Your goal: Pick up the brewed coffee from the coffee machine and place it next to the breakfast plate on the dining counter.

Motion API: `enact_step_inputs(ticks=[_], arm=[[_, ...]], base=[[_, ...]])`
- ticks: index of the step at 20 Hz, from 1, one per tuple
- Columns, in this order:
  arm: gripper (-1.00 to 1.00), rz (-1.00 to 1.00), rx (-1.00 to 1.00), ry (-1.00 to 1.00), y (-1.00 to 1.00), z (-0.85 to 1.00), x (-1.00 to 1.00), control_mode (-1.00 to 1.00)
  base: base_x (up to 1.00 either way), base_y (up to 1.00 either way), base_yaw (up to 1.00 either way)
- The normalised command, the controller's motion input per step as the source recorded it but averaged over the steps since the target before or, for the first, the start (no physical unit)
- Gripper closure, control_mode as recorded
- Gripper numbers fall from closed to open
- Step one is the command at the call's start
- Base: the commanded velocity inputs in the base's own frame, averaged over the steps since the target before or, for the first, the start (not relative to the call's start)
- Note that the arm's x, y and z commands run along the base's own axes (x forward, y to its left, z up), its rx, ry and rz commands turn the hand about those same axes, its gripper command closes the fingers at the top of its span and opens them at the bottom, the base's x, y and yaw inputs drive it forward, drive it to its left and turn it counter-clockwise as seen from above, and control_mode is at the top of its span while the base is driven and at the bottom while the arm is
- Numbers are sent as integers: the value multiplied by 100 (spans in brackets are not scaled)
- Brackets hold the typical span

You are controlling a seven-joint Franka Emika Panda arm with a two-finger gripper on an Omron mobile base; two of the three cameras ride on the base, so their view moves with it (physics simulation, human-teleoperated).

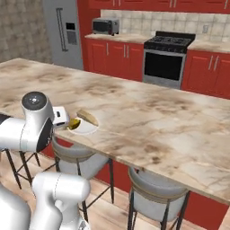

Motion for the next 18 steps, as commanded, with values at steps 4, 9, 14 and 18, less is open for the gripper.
enact_step_inputs(ticks=[4,9,14,18], arm=[[100,0,0,0,0,0,0,100],[100,0,0,0,0,0,0,100],[100,0,0,0,0,0,0,100],[100,0,0,0,0,0,0,100]], base=[[40,37,-40],[40,44,-39],[39,48,-38],[34,39,-36]])
